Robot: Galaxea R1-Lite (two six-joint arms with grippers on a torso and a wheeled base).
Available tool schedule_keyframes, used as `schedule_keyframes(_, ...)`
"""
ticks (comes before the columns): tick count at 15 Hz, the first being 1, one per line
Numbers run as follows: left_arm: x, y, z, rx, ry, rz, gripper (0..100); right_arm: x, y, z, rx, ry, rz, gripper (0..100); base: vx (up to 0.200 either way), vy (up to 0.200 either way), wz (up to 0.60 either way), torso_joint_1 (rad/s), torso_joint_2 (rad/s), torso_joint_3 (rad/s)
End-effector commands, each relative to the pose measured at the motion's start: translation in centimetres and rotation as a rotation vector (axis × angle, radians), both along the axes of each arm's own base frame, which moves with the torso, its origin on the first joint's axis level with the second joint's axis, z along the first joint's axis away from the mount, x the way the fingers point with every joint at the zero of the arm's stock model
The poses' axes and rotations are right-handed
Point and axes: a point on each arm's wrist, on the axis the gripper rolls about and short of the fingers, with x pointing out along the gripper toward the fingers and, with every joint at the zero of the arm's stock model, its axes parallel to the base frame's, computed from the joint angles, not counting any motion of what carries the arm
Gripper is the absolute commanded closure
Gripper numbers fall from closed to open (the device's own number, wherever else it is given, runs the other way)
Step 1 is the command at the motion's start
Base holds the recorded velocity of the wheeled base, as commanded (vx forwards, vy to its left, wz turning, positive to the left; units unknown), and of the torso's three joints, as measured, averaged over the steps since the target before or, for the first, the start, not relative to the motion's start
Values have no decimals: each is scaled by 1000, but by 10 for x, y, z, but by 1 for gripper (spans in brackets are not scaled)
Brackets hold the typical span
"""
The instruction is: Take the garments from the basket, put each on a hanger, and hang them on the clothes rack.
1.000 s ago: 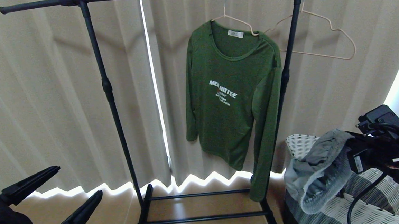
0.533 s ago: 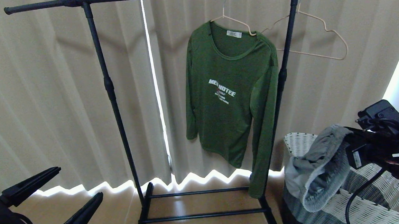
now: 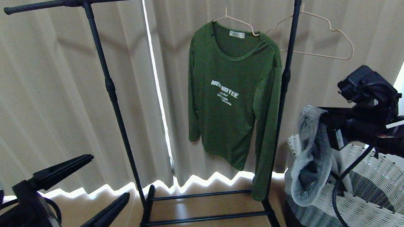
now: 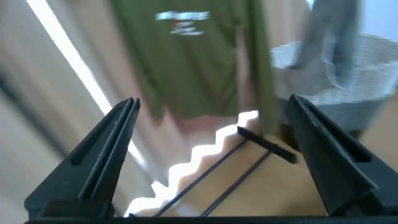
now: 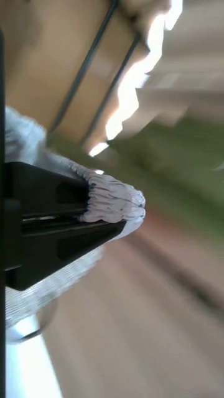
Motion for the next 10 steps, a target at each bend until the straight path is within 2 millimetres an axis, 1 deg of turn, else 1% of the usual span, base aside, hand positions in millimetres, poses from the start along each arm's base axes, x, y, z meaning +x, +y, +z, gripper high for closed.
schedule_keyframes(1,18,-25,-1,42,34,-104,0,-6,32,41,64,-76,127,100,0,0,0,0,0,0)
schedule_keyframes(4,37,-53,8,49,52,-184,0,-7,49,68,129,-125,184,100,0,0,0,0,0,0)
schedule_keyframes(5,42,-63,10,60,80,-212,0,-7,51,74,163,-134,187,100,0,0,0,0,0,0)
schedule_keyframes(6,44,-69,12,63,97,-228,0,-7,52,76,176,-135,190,100,0,0,0,0,0,0)
schedule_keyframes(7,47,-90,18,29,189,-294,0,-10,54,80,207,-136,222,100,0,0,0,0,0,0)
schedule_keyframes(9,52,-120,24,-35,303,-361,0,-14,53,84,230,-145,261,100,0,0,0,0,0,0)
schedule_keyframes(10,58,-132,21,-53,346,-369,0,-15,52,85,234,-148,265,100,0,0,0,0,0,0)
